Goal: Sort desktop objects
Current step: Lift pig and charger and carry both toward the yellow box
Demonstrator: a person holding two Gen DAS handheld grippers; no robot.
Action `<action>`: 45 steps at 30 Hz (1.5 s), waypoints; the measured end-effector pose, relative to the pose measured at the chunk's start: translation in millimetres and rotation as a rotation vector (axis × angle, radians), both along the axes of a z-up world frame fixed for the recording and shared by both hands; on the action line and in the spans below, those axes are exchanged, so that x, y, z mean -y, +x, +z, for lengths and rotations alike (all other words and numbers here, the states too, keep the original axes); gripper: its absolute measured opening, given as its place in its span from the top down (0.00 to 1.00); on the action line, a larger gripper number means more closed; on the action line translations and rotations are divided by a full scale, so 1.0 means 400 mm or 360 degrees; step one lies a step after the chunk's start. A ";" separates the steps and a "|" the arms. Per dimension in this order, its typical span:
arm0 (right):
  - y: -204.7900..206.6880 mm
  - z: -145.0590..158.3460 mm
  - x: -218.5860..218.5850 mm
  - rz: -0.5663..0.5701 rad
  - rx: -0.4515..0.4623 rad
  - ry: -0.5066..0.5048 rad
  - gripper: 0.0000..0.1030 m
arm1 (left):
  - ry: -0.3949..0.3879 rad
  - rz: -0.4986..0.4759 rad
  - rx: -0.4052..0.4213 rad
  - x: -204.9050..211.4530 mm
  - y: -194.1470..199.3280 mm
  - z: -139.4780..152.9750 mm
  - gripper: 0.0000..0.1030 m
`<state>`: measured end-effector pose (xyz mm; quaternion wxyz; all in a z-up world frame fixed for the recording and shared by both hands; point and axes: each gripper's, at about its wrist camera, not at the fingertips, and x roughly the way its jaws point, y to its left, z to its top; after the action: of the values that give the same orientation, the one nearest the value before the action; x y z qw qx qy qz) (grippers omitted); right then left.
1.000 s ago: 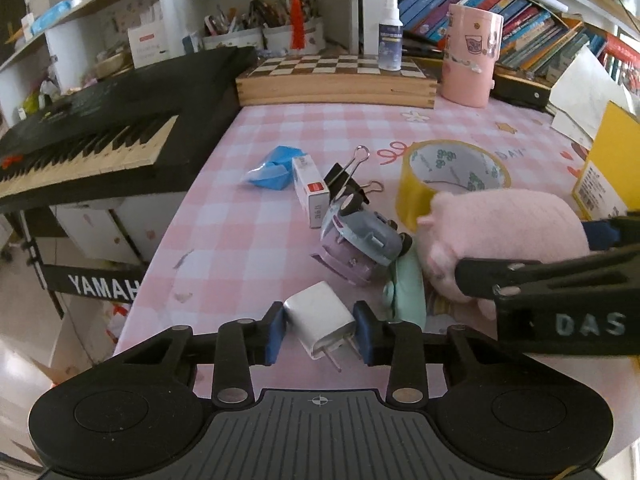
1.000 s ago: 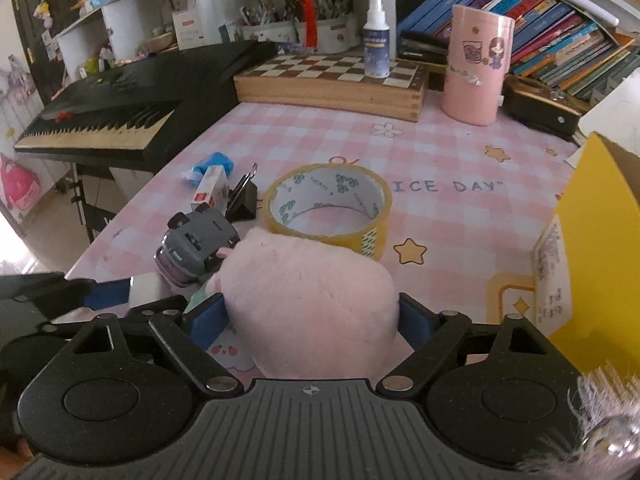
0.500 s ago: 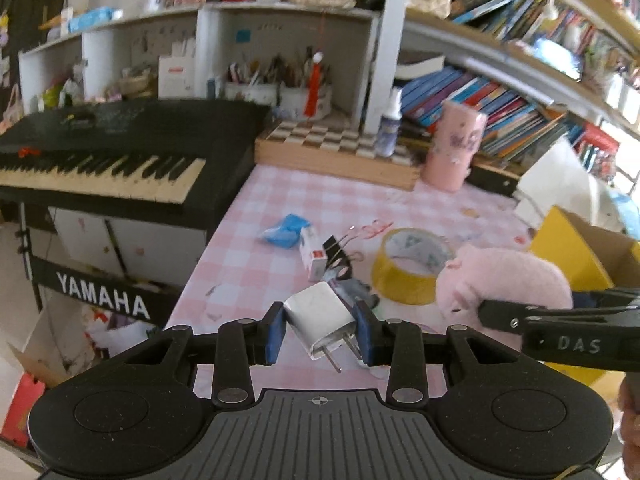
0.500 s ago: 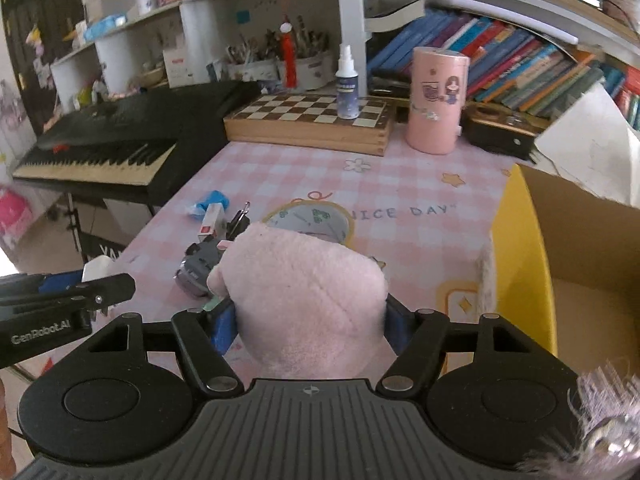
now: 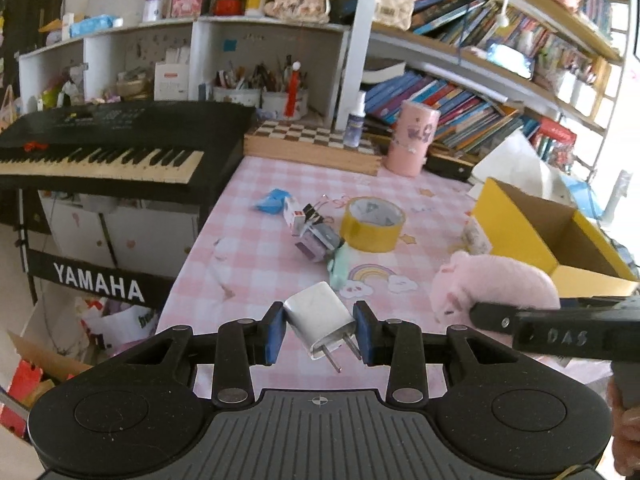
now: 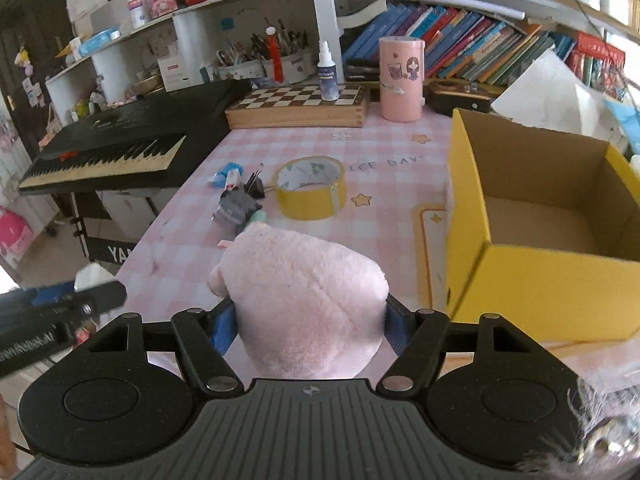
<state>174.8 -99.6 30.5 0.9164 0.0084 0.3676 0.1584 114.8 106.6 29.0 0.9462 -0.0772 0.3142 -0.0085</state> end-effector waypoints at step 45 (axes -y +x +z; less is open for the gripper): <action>-0.503 -0.062 0.350 -0.0832 -0.0113 0.0067 0.33 | 0.0069 -0.0902 -0.0008 0.350 -0.228 -0.007 0.65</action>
<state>-26.4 -239.5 5.6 0.9123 0.1276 0.3816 -0.0765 23.6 -33.5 26.1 0.9067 0.0341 0.3256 -0.2659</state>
